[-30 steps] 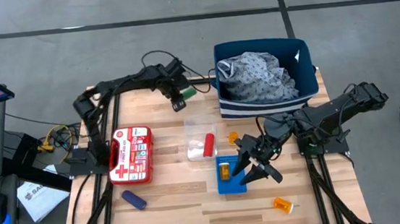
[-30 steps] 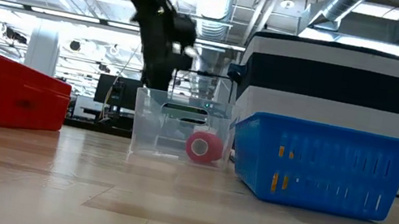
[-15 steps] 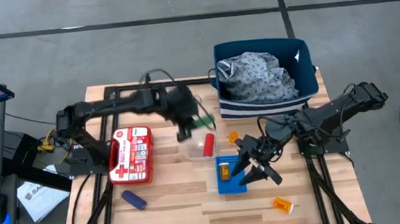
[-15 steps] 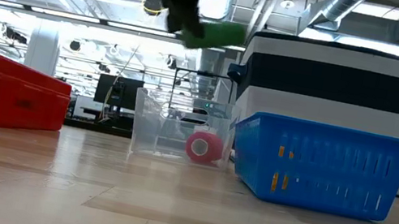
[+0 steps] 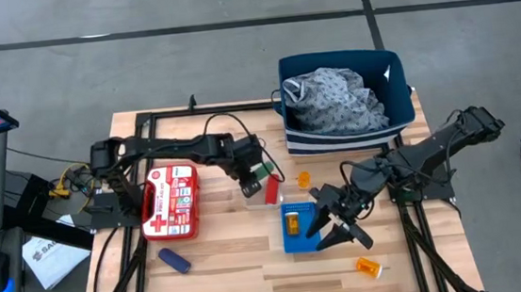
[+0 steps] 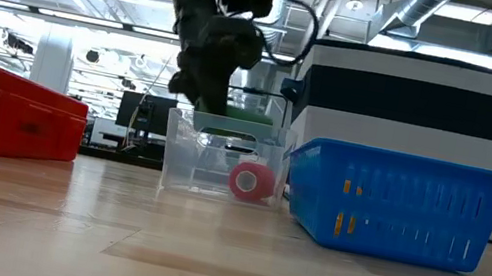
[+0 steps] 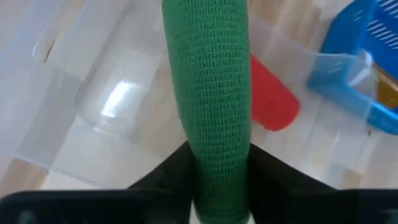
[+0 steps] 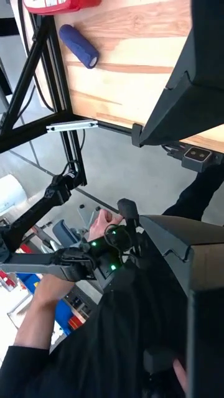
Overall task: Pick & Place Medicine items
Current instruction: Put the green bandage into the white transparent bin, then put the blue bandage into the white transparent bin
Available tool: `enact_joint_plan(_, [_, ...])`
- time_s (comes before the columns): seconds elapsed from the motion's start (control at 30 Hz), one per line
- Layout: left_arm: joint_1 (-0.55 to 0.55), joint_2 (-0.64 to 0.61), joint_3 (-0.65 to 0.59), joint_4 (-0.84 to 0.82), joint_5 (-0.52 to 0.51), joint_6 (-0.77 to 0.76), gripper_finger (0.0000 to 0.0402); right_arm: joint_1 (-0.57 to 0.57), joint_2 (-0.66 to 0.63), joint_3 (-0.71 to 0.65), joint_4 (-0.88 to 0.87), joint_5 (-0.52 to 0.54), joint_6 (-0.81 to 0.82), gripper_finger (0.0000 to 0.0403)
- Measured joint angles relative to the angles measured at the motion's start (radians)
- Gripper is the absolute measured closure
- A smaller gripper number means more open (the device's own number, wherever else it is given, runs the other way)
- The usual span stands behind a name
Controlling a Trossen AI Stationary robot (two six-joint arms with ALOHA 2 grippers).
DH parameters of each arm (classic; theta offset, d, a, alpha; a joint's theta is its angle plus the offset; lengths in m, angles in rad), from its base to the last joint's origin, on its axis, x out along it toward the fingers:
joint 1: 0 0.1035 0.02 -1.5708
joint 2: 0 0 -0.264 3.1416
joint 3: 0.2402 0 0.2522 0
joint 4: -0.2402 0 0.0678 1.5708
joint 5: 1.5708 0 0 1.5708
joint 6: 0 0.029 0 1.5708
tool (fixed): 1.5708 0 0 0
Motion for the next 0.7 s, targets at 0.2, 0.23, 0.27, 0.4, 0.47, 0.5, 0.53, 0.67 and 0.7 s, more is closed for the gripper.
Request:
enact_joint_plan(0.2, [0.01,0.0,-0.034,0.062,0.025,-0.075,0.0175,0.015,0.0,0.0,0.002,0.027,0.0,0.0212])
enact_joint_plan(0.23, [0.013,0.0,-0.034,0.068,0.034,-0.077,0.0155,0.019,0.0,0.0,0.002,0.032,0.0,0.0212])
enact_joint_plan(0.27, [0.016,0.0,-0.035,0.075,0.035,-0.08,0.0139,0.023,0.0,0.0,0.002,0.04,0.001,0.0212])
enact_joint_plan(0.4, [0.039,-0.029,-0.035,0.097,0.058,-0.079,0.01,0.038,0.0,0.0,0.008,0.068,0.008,0.0212])
enact_joint_plan(0.47, [0.052,-0.063,-0.036,0.078,0.115,-0.053,0.0096,0.043,0.0,0.0,0.012,0.075,0.01,0.0212])
enact_joint_plan(0.5, [0.054,-0.084,-0.035,0.091,0.153,-0.041,0.0096,0.046,0.0,0.0,0.015,0.079,0.011,0.0212])
enact_joint_plan(0.53, [0.054,-0.109,-0.035,0.089,0.193,-0.018,0.0099,0.047,0.0,0.0,0.016,0.087,0.012,0.0212])
enact_joint_plan(0.67, [0.015,-0.244,-0.035,0.111,0.491,0.082,0.0116,0.052,0.0,0.0,0.017,0.105,0.011,0.0212])
enact_joint_plan(0.7, [-0.009,-0.285,-0.033,0.122,0.549,0.112,0.012,0.051,0.0,0.0,0.018,0.108,0.011,0.0212])
